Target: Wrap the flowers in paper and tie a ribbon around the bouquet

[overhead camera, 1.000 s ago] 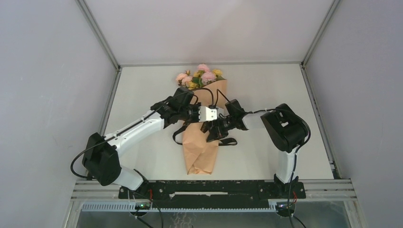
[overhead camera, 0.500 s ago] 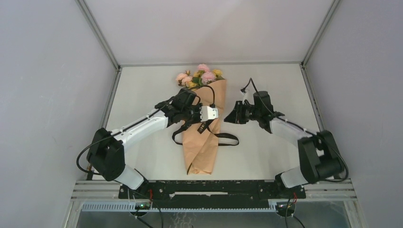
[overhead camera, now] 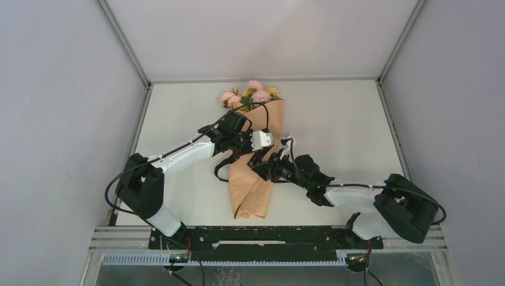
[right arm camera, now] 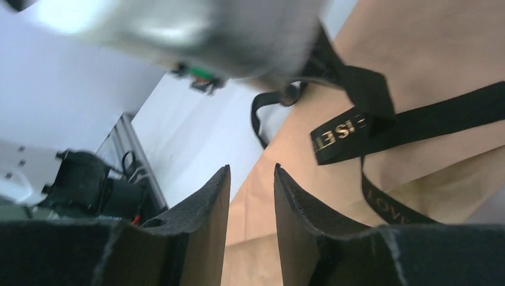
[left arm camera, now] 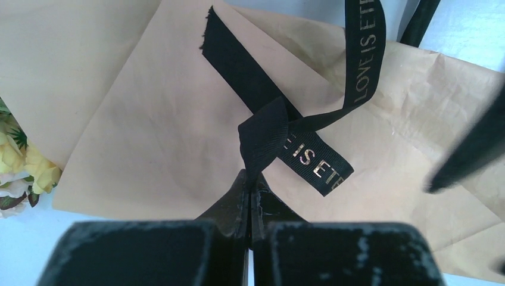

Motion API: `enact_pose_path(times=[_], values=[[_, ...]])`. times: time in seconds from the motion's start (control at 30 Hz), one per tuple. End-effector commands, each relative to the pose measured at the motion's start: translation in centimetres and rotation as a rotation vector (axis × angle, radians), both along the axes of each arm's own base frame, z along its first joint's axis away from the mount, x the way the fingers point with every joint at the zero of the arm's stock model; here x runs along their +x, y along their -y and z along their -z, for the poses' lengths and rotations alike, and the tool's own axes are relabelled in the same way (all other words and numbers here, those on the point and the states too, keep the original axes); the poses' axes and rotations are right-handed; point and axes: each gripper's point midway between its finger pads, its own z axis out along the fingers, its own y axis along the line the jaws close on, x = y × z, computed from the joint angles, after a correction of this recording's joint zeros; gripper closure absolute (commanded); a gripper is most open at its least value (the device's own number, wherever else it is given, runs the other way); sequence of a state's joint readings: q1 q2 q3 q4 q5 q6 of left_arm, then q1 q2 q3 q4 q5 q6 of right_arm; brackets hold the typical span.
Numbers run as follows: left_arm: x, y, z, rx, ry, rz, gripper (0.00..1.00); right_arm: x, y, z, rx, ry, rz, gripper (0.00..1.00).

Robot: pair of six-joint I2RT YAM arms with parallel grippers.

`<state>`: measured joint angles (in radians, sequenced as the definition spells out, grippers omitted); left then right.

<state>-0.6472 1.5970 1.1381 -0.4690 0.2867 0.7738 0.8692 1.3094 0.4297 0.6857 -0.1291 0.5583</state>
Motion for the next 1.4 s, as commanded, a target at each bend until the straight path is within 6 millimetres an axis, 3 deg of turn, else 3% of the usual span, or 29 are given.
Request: enact_pose_path(times=[0.0, 0.27, 0.5, 0.7, 0.8, 0.87, 0.97, 1.0, 1.07, 1.1, 1.2, 1.23, 1.37], values=[[1.5, 1.8, -3.3, -0.098, 0.046, -0.001, 1.0, 3.6, -0.9, -1.7, 0.143, 0.012, 0.191, 0.58], [1.2, 1.8, -3.0, -0.098, 0.035, 0.006, 1.0, 5.3, -1.6, 2.2, 0.097, -0.112, 0.286, 0.51], [0.9, 2.1, -2.8, -0.116, 0.004, 0.003, 1.0, 7.8, -1.0, 4.1, 0.044, -0.167, 0.381, 0.47], [0.6, 2.3, -2.7, -0.127, -0.016, -0.002, 1.0, 8.9, -2.3, 4.6, 0.062, -0.196, 0.324, 0.47], [0.4, 2.3, -2.6, -0.137, -0.033, -0.006, 1.0, 9.3, -2.4, 4.8, 0.077, -0.207, 0.329, 0.54], [0.1, 2.4, -2.3, -0.139, -0.051, -0.005, 1.0, 9.5, -2.4, 4.9, 0.085, -0.204, 0.324, 0.64], [-0.2, 2.4, -1.9, -0.142, -0.072, -0.01, 1.0, 9.6, -2.2, 5.8, 0.053, -0.217, 0.308, 0.87], [-0.4, 2.3, -1.8, -0.143, -0.079, -0.012, 1.0, 9.5, -2.0, 6.3, 0.038, -0.234, 0.298, 1.0], [-1.1, 2.2, -1.6, -0.136, -0.107, 0.006, 0.99, 9.1, -1.3, 7.2, -0.002, -0.259, 0.295, 1.0], [-1.7, 2.0, -1.4, -0.126, -0.133, 0.021, 0.9, 9.0, -0.8, 7.7, -0.019, -0.27, 0.301, 1.0], [-3.5, 1.5, -1.8, -0.089, -0.201, 0.062, 0.43, 8.2, 0.4, 8.9, -0.045, -0.327, 0.282, 1.0], [-3.8, 1.2, -2.2, -0.078, -0.207, 0.066, 0.35, 8.1, 0.7, 9.2, -0.045, -0.337, 0.275, 1.0], [-3.1, -1.2, -4.6, -0.015, -0.134, 0.026, 0.25, 7.8, 1.1, 10.0, -0.054, -0.373, 0.24, 1.0]])
